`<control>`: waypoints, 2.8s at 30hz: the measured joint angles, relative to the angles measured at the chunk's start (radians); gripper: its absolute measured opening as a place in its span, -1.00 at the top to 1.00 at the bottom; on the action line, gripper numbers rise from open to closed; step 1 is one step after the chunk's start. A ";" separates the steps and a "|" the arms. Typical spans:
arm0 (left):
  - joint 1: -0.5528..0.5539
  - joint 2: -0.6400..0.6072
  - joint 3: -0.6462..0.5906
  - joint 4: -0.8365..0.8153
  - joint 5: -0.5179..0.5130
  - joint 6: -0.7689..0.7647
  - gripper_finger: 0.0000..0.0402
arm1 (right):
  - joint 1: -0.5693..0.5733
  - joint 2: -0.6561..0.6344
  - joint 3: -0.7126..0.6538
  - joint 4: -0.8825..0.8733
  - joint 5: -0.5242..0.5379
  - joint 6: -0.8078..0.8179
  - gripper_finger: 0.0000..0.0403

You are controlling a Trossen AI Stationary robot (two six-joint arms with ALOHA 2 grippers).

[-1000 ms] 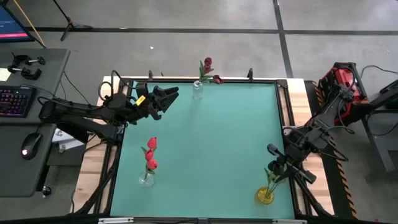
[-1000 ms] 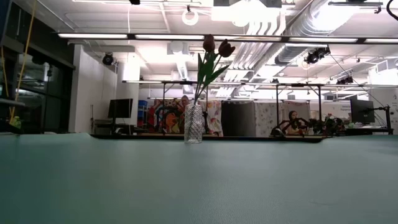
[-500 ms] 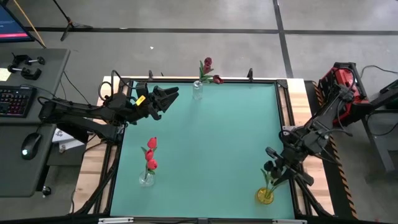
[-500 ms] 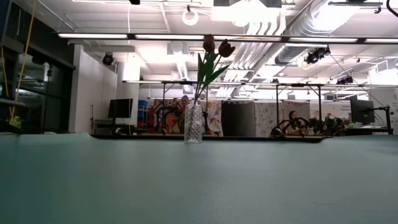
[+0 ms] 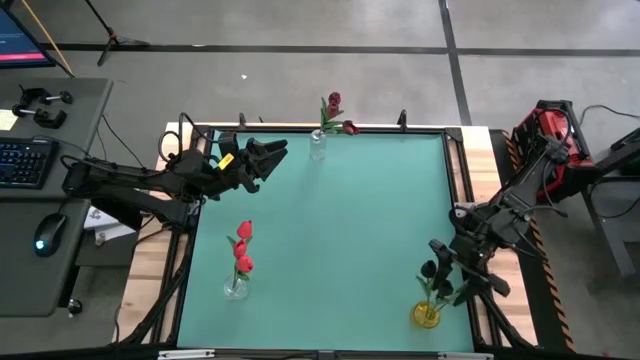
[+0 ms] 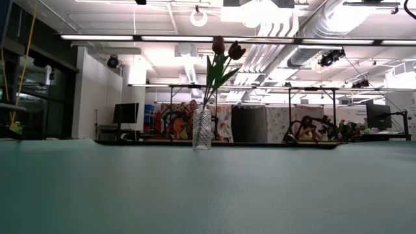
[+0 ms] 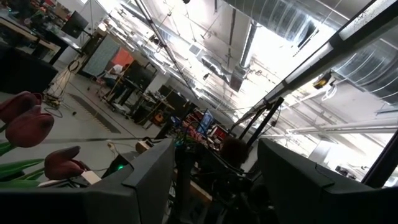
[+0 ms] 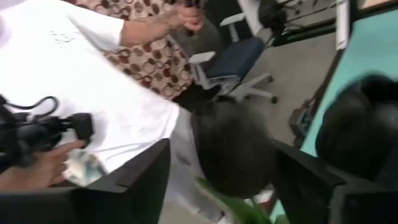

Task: Sort flowers into vase by color
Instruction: Put the black flower into the yellow vase, then return to Home Position

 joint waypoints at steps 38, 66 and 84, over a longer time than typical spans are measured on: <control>0.111 -0.005 0.001 -0.123 0.176 0.242 0.34 | -0.133 -0.149 0.000 0.265 0.849 -0.452 -0.02; 0.350 -0.101 -0.784 0.777 0.560 -0.016 1.00 | -0.842 0.067 0.000 0.277 0.324 -0.008 0.99; 0.341 -0.135 -0.787 0.411 0.531 -0.279 1.00 | -0.797 -0.160 0.000 -0.192 0.209 -0.033 1.00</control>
